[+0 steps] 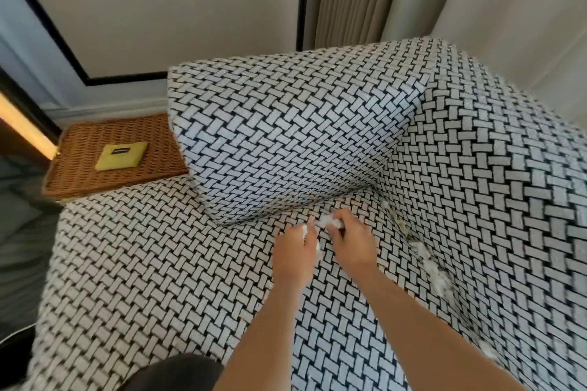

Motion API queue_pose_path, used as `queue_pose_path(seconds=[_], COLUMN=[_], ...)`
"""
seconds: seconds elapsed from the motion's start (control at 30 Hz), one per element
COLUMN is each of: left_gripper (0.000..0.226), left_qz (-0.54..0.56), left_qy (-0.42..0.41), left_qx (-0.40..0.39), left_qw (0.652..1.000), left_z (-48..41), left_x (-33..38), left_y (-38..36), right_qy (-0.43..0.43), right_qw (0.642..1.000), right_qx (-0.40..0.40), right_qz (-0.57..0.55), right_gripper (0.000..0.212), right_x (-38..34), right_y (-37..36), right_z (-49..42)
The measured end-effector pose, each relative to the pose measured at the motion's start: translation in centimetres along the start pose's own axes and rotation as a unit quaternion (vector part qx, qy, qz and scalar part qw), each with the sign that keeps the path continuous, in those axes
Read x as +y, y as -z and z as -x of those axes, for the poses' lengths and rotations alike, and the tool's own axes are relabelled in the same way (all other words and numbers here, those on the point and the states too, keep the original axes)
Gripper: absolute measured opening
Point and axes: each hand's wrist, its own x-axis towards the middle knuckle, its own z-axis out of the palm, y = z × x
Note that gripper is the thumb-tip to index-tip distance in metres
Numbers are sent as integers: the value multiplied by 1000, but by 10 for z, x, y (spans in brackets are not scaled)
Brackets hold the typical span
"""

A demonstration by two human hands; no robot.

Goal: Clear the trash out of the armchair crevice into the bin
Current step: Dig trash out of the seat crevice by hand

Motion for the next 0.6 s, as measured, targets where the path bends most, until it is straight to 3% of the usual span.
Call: queue_pose_path(seconds=[0.17, 0.37, 0.6], left_gripper=[46, 38, 31], left_qz=[-12, -1, -45], left_qy=[90, 78, 121], left_qx=[-14, -40, -59], left_qw=[996, 996, 990], left_z=[40, 68, 105], left_x=[14, 15, -15], left_y=[27, 103, 220], right_qy=[-16, -13, 176], right_qw=[996, 976, 941], right_qx=[-81, -200, -285], right_qz=[46, 84, 48], right_gripper=[18, 27, 28], right_x=[-20, -53, -174], right_y=[22, 47, 49], right_z=[31, 45, 76])
